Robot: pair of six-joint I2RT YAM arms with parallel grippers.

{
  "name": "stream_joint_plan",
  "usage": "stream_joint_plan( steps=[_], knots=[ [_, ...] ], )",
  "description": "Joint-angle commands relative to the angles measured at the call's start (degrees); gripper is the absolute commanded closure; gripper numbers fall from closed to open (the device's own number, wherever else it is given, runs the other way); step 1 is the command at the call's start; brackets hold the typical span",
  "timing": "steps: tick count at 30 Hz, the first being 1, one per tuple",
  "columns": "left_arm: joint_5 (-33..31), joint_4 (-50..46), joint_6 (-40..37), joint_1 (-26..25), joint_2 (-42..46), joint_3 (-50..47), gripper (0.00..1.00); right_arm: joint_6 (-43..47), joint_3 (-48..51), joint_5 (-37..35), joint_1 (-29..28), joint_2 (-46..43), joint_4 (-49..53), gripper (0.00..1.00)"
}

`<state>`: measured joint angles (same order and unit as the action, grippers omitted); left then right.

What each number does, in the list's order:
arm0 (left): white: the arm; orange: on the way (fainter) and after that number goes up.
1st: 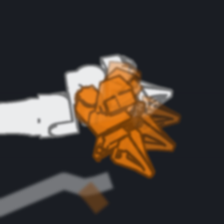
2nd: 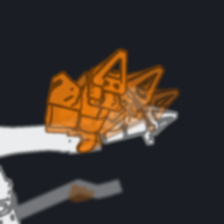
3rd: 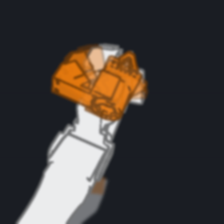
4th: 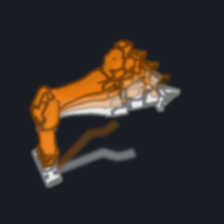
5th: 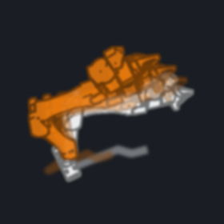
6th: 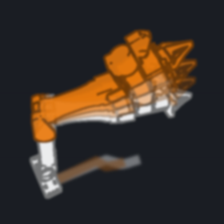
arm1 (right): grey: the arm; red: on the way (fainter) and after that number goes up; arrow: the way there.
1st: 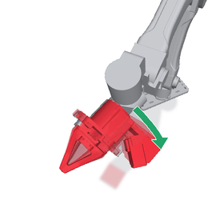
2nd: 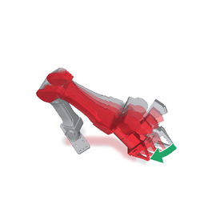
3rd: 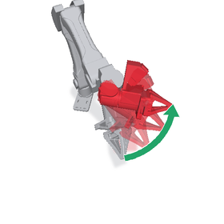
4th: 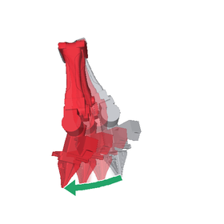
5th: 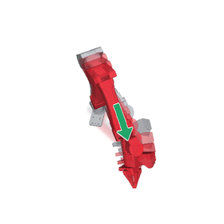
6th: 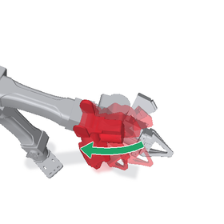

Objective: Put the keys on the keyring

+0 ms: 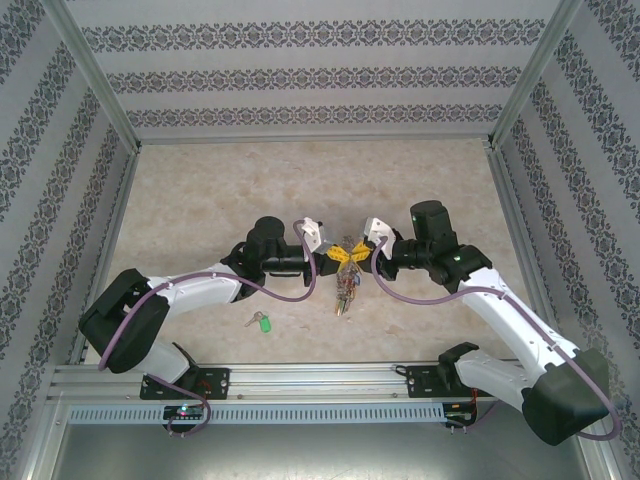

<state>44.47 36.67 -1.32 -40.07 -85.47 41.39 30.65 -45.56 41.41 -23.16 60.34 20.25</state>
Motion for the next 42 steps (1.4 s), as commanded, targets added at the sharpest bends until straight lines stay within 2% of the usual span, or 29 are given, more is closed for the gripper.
stream_joint_plan(
  steps=[1, 7, 10, 13, 16, 18, 21, 24, 31, 39, 42],
  knots=[
    [1.97, 1.66, -1.27, -0.53, 2.5, 2.39, 1.0, 1.77, -2.37, 0.92, -0.6, 0.95, 1.15, 0.9],
    [1.96, 1.92, -1.4, -0.53, 2.68, 2.51, 1.0, 2.54, -2.33, 2.54, -0.84, 1.12, 1.87, 0.85],
    [2.28, 2.12, -1.23, -0.53, 2.47, 2.67, 1.0, 3.09, -2.67, 3.42, -0.92, 1.56, 2.61, 0.86],
    [2.42, 2.35, -1.05, -0.53, 2.37, 2.66, 1.0, 3.73, -3.28, 3.28, -1.1, 2.32, 3.86, 0.89],
    [2.45, 2.37, -1.05, -0.53, 2.2, 2.71, 1.0, 4.26, -3.74, 2.95, -1.41, 2.62, 4.51, 0.98],
    [2.06, 1.2, -1.79, -0.53, 2.39, 2.74, 1.0, 4.32, -3.9, 2.56, -1.46, 2.4, 4.66, 1.0],
    [1.13, -2.69, -4.12, -0.53, 2.92, 3.29, 0.91, 5.35, -4.35, 1.36, -1.54, 2.03, 5.91, 1.0],
    [1.14, -12.7, -9.1, -0.53, 2.71, 6.2, 0.85, 6.41, -5.38, 0.57, -1.98, 1.89, 7.5, 1.0],
    [0.77, -30.43, -18.53, -0.53, 1.84, 11.79, 0.83, 7.5, -7.43, -1.62, -3.51, 1.98, 9.77, 1.0],
    [0.59, -35.84, -21.66, -0.51, 0.66, 15.34, 0.84, 7.57, -8.98, -4.02, -5.49, 2.73, 10.88, 1.0],
    [0.62, -37.37, -22.38, -0.53, -0.04, 16.47, 0.88, 7.1, -9.37, -3.11, -5.76, 2.43, 10.48, 1.0]
  ],
)
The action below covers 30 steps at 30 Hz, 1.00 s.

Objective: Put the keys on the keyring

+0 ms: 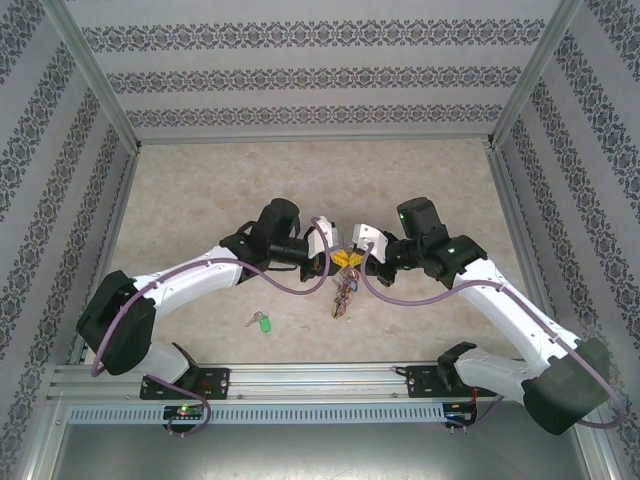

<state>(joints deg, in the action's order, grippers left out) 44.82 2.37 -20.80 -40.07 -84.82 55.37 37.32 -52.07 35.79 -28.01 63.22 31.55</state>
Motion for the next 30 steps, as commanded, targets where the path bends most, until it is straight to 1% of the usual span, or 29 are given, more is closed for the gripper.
stream_joint_plan(
  steps=[1, 2, 5, 6, 7, 9, 12, 15, 18, 21, 24, 30],
  knots=[
    [0.44, -3.6, -3.26, -0.53, -0.96, 2.86, 0.95, 0.23, -2.74, 2.86, -0.99, -0.65, -1.16, 1.0],
    [0.65, -3.8, -3.25, -0.53, -1.07, 3.13, 1.0, -0.06, -2.83, 3.03, -0.99, -0.89, -1.22, 1.0],
    [0.94, -2.01, -2.12, -0.53, -0.58, 2.63, 1.0, -1.21, -1.89, 2.37, -0.86, -1.86, -1.57, 1.0],
    [0.94, -0.06, -1.16, -0.53, -0.12, 1.94, 1.0, -1.7, -0.64, 2.38, -0.59, -2.35, -2.07, 1.0],
    [0.86, 2.11, -0.15, -0.53, 0.33, 0.92, 1.0, -2.34, 0.69, 2.97, 0.04, -2.77, -2.94, 0.96],
    [1.37, 7.19, 1.67, -0.37, 1.36, -1.26, 1.0, -4.09, 3.79, 4.55, 1.49, -3.62, -4.6, 0.93],
    [3.85, 13.11, 4.62, -0.18, 2.17, -3.07, 1.0, -6.04, 7.27, 8.02, 3.7, -4.16, -7.12, 0.9],
    [6.0, 18.47, 6.83, 0.0, 2.69, -4.6, 1.0, -7.39, 8.97, 11.15, 5.65, -3.95, -9.55, 0.88],
    [7.38, 22.91, 9.07, 0.17, 2.76, -5.59, 1.0, -9.05, 9.82, 14.94, 7.32, -3.17, -12.41, 0.81],
    [7.56, 25.7, 10.8, 0.35, 2.96, -6.34, 1.0, -9.63, 10.21, 17.52, 8.32, -2.72, -12.87, 0.77],
    [7.22, 28.16, 12.11, 0.44, 2.82, -7.02, 1.0, -9.71, 11.18, 18.92, 9.27, -2.74, -13.81, 0.77],
    [8.5, 29.71, 13.62, 0.44, 1.64, -6.69, 1.0, -12.12, 10.87, 21.6, 8.83, -2.8, -17.13, 0.81]
  ],
)
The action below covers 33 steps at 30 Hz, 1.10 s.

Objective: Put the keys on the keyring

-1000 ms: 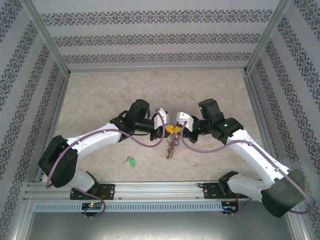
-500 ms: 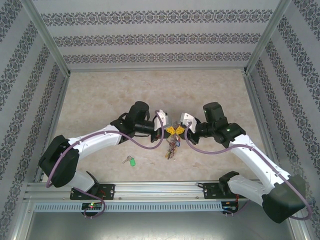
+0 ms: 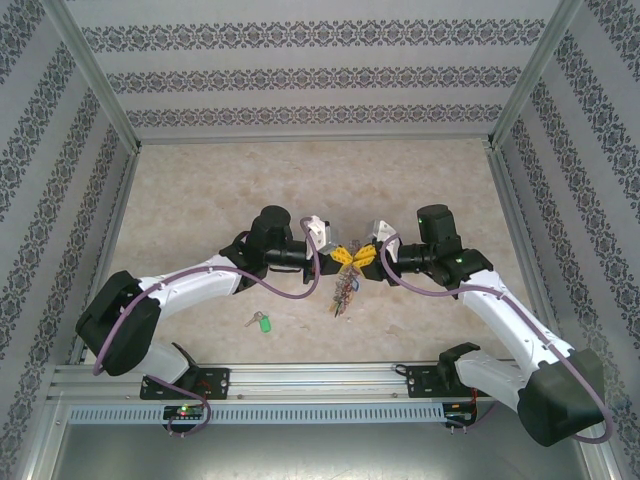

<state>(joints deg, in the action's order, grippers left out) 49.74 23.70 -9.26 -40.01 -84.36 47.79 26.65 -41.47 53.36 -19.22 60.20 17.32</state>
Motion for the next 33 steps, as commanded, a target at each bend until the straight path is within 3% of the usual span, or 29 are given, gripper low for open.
stream_joint_plan(
  steps=[1, 6, 12, 14, 16, 22, 33],
  knots=[
    [3.99, 8.78, 2.34, 0.37, 0.98, 0.88, 1.0, -1.51, 0.13, 4.16, -0.18, 0.33, -2.97, 0.82],
    [4.41, 12.27, 4.5, 0.37, 0.21, 0.68, 1.0, -1.61, -0.54, 2.21, -0.4, 1.64, -1.16, 0.82],
    [1.64, 4.71, 0.21, 0.37, 0.82, 1.63, 1.0, -2.39, 0.78, -1.72, -0.16, -1.66, -2.19, 0.95],
    [0.32, 0.39, -2.35, 0.37, 1.17, 2.41, 1.0, -1.86, 0.7, -4.02, -0.18, -2.95, -1.11, 0.91],
    [-1.1, -3.57, -4.55, 0.33, 1.36, 3.1, 1.0, -1.78, 0.31, -8.16, -0.33, -4.08, 0.1, 0.79],
    [-3.47, -8.63, -7.7, 0.37, 1.56, 3.84, 1.0, -1.91, 0.48, -18.27, -0.41, -8.16, 0.48, 0.8],
    [-3.18, -8.56, -7.5, 0.33, 0.88, 4.8, 1.0, -1.29, 0.44, -12.2, -4.2, -5.99, 0.78, 0.77]
  ],
)
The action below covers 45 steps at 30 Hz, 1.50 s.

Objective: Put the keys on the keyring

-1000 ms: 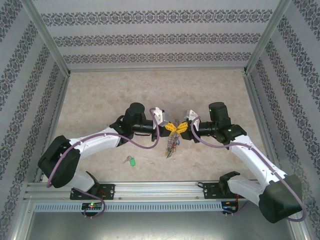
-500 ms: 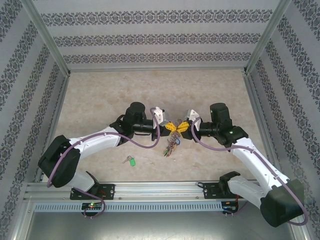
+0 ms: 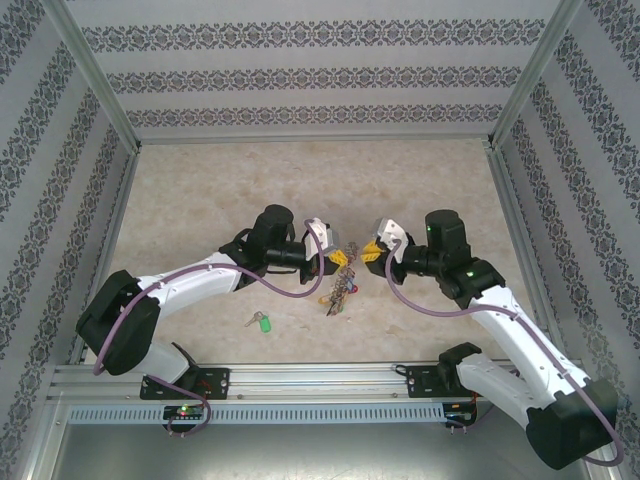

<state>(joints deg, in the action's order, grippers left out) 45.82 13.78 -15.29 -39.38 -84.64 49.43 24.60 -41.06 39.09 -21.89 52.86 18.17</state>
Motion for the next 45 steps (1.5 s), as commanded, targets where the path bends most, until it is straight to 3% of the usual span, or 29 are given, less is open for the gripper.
stream_joint_plan(
  steps=[1, 12, 17, 25, 35, 38, 45],
  knots=[
    [0.73, 1.1, -1.42, -0.35, 1.17, 3.27, 1.0, 0.82, -0.14, 1.51, -2.19, 2.15, -0.26, 0.76],
    [0.77, -0.75, -2.01, -0.44, 1.27, 3.76, 1.0, 0.01, -0.25, -1.96, -4.4, 7.52, -2.94, 0.78],
    [-0.72, -1.1, -1.69, -0.44, 0.69, 4.4, 1.0, -2.28, 0.7, -6.27, -4.48, 5.9, -3.68, 0.85],
    [-5.2, -3.07, -1.27, -0.44, 1.22, 3.83, 1.0, -9.76, 4.33, -12.21, -3.96, -0.2, -6.74, 0.79],
    [-17.44, -14.81, -6.66, -0.27, 5.52, 5.52, 1.0, -29.1, 6.44, -23.96, -2.42, -3.6, -7.89, 0.73],
    [-20.6, -22.12, -11.58, 0.16, 6.96, 8.31, 1.0, -35.63, 6.64, -27.91, -1.48, -3.73, -7.1, 0.68],
    [-31.05, -39.12, -23.0, 1.07, 4.62, 17.78, 1.0, -45.52, 3.8, -29.9, 2.38, 1.47, -2.75, 0.68]
  ],
)
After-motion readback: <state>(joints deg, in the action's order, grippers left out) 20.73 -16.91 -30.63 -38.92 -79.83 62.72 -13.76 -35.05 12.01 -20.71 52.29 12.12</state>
